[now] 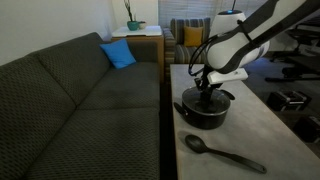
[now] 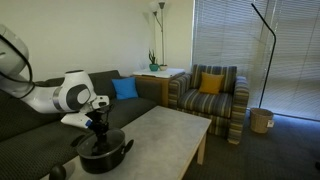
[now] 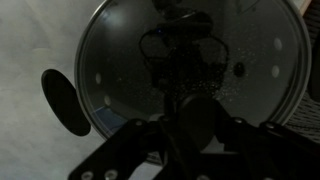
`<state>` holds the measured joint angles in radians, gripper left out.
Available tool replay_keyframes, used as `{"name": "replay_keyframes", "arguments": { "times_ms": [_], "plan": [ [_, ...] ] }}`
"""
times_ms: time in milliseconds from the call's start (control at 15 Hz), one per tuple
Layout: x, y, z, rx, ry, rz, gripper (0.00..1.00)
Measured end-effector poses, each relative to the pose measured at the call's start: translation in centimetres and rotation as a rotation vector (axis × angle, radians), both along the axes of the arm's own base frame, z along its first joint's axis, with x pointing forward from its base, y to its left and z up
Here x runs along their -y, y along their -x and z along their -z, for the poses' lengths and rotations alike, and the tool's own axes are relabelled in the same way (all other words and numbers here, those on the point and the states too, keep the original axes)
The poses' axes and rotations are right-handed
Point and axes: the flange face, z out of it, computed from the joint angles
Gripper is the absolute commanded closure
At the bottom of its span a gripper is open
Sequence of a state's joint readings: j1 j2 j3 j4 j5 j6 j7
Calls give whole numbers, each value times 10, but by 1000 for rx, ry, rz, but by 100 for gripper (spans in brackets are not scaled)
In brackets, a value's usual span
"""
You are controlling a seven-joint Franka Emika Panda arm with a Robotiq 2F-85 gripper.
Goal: Uncover the pot and cover it again
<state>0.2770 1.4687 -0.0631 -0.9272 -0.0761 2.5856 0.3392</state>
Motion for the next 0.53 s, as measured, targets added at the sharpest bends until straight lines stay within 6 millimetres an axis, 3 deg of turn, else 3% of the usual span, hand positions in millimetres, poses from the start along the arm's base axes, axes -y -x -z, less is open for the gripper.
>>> {"name": "replay_keyframes", "arguments": {
  "times_ms": [533],
  "plan": [
    [-20, 2, -18, 28, 76, -27, 86]
  ]
}}
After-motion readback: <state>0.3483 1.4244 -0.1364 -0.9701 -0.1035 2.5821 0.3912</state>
